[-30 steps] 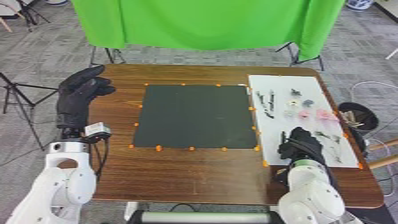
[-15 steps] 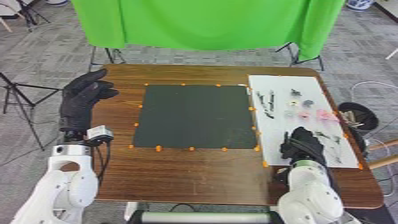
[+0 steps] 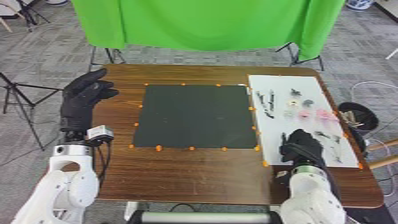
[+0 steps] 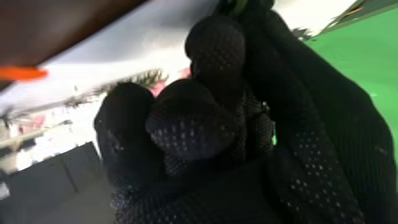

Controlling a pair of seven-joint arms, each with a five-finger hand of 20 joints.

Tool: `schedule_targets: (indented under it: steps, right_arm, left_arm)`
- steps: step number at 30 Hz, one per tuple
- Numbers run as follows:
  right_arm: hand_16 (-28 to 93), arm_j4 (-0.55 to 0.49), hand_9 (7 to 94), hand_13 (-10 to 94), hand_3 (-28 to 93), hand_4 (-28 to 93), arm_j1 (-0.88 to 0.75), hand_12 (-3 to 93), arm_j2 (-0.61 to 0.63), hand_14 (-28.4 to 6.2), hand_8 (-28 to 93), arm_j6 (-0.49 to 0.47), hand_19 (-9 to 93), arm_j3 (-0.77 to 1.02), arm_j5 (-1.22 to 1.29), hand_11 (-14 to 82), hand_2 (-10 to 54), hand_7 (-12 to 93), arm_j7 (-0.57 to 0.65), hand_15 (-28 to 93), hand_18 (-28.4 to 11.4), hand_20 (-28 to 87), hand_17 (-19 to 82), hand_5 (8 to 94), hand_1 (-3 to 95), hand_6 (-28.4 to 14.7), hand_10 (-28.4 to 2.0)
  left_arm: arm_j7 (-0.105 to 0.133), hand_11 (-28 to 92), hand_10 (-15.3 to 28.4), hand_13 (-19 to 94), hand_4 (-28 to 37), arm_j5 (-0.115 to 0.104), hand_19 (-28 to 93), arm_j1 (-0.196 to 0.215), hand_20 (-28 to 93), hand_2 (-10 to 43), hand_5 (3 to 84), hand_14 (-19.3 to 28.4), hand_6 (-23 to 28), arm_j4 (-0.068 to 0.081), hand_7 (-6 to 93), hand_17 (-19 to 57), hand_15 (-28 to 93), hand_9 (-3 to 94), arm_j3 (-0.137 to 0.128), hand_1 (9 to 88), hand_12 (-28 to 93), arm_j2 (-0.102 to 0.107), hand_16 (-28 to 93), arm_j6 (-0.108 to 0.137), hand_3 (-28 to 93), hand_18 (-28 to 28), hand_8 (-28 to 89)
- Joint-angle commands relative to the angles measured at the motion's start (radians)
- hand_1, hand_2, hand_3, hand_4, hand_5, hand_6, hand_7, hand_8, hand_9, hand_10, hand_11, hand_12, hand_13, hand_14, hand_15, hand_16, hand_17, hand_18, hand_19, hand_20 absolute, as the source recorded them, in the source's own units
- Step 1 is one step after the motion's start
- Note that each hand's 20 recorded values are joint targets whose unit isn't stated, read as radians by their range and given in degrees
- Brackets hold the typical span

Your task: Arrange flowers

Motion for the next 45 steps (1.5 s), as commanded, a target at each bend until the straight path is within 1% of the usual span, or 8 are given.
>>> schedule_targets:
  steps: [1,7,10,16,20,23,32,45]
  right_arm:
    - [35,-0.066,86.8,88,65,10,0.02,60.3,0.03,-2.3,24,0.074,91,0.017,0.008,23.6,-9.5,41,-0.03,63,-6.3,50,69,70.3,57.9,-4.3,-13.0]
    - [35,-0.091,86.8,88,64,11,0.075,60.3,0.036,-2.1,24,0.116,91,-0.004,0.054,24.0,-9.5,41,-0.052,63,-6.0,49,69,70.2,58.1,-4.2,-12.8]
    - [35,-0.086,87.0,88,64,12,0.127,60.2,0.026,-2.1,24,0.149,91,-0.031,0.133,24.0,-9.5,41,-0.066,63,-5.7,48,69,70.3,58.0,-4.3,-12.8]
    - [35,-0.037,87.1,88,64,12,0.322,59.8,0.0,-1.9,24,0.192,91,-0.163,0.317,23.9,-9.5,41,-0.116,63,-5.2,47,70,70.5,58.1,-4.4,-12.9]
    - [35,0.028,87.1,89,64,12,0.456,59.6,-0.037,-1.8,23,0.214,91,-0.273,0.405,23.8,-9.5,41,-0.147,63,-5.0,46,70,70.5,58.1,-4.4,-12.8]
    - [35,0.086,87.2,89,64,12,0.543,59.4,-0.065,-1.8,23,0.237,91,-0.362,0.448,23.8,-9.5,41,-0.157,62,-5.0,46,70,70.6,58.0,-4.5,-12.7]
    - [35,0.263,87.3,89,64,12,0.735,59.2,-0.178,-1.6,23,0.267,91,-0.562,0.542,23.8,-9.5,41,-0.2,62,-5.0,45,70,70.7,58.0,-4.7,-12.6]
    - [35,0.292,87.5,90,64,12,0.751,58.2,-0.181,-1.3,23,0.274,91,-0.662,0.662,24.0,-9.5,41,-0.275,61,-4.6,44,71,70.6,57.9,-4.6,-12.4]
  left_arm:
    - [-0.001,30,13.0,53,-8.8,-0.024,66,0.003,28,-9.5,52.7,18.0,1.9,-0.005,20.4,20.1,45,56.8,0.001,36.1,21,0.015,4,0.0,64,19.3,-6]
    - [-0.002,30,13.1,53,-8.7,-0.046,66,0.001,28,-9.4,52.7,17.9,1.9,0.002,20.4,19.9,46,56.6,-0.001,36.1,21,0.046,4,0.006,64,19.3,-6]
    - [-0.003,30,13.1,53,-8.7,-0.066,65,0.003,29,-9.5,52.6,18.0,1.9,0.017,20.6,19.9,46,56.6,0.003,36.1,21,0.093,4,0.027,64,19.3,-6]
    - [-0.002,30,13.0,51,-9.6,-0.107,60,0.051,28,-9.5,52.6,18.2,1.9,0.042,20.9,17.6,45,56.5,-0.051,35.6,21,0.179,4,0.09,64,19.0,-6]
    - [0.015,30,13.7,49,-13.9,-0.151,49,0.057,27,-6.6,53.2,19.1,2.0,0.081,20.9,15.5,41,56.0,-0.059,31.2,21,0.227,3,0.15,65,18.4,-6]
    - [0.023,29,13.8,47,-18.8,-0.184,41,0.041,28,-3.1,53.5,19.2,2.1,0.117,20.7,13.9,38,55.7,-0.029,28.7,20,0.258,4,0.19,67,18.0,-7]
    - [0.042,25,13.9,45,-28.1,-0.235,23,-0.004,24,10.9,55.0,17.9,1.6,0.188,19.5,12.4,30,56.0,0.056,23.2,18,0.245,3,0.225,71,14.8,-7]
    - [0.031,23,13.5,40,-28.3,-0.222,15,-0.022,21,10.3,54.4,15.9,1.5,0.189,18.9,10.5,21,53.4,0.108,21.8,17,0.266,1,0.248,73,12.7,-7]
